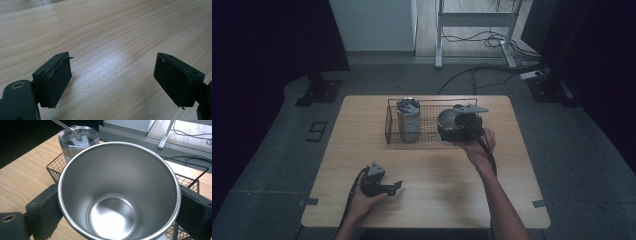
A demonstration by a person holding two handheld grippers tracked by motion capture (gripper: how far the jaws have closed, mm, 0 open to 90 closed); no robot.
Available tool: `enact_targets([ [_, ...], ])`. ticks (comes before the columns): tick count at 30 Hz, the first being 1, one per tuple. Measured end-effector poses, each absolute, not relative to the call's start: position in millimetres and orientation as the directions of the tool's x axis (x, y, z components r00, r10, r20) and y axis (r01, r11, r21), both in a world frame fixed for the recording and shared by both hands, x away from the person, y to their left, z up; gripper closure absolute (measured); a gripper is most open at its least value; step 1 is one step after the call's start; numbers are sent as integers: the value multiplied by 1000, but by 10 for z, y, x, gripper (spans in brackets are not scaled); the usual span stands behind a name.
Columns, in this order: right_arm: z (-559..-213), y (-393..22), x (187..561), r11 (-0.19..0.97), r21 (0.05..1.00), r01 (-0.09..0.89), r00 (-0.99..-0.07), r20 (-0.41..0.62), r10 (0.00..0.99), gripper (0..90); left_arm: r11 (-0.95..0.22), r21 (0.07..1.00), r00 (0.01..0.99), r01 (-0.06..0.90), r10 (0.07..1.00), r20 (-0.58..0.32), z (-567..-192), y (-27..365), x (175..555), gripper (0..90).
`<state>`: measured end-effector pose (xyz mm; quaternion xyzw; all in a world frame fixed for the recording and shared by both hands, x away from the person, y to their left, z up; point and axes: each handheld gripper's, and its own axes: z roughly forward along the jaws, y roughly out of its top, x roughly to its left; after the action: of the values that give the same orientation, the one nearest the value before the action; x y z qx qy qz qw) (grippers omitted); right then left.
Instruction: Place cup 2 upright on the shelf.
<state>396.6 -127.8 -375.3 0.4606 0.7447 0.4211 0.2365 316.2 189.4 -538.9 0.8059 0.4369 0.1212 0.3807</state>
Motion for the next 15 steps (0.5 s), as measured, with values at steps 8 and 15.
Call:
enact_targets([
  [8,-3749,-1336,4087,202,841,501,-438,45,898,66,-330,719,589,612,796,-137,-5391,1894,3164,146],
  [15,-3786,-1349,4197,203,832,517,-420,40,907,66,-333,719,590,610,796,-132,-5396,1890,3162,146],
])
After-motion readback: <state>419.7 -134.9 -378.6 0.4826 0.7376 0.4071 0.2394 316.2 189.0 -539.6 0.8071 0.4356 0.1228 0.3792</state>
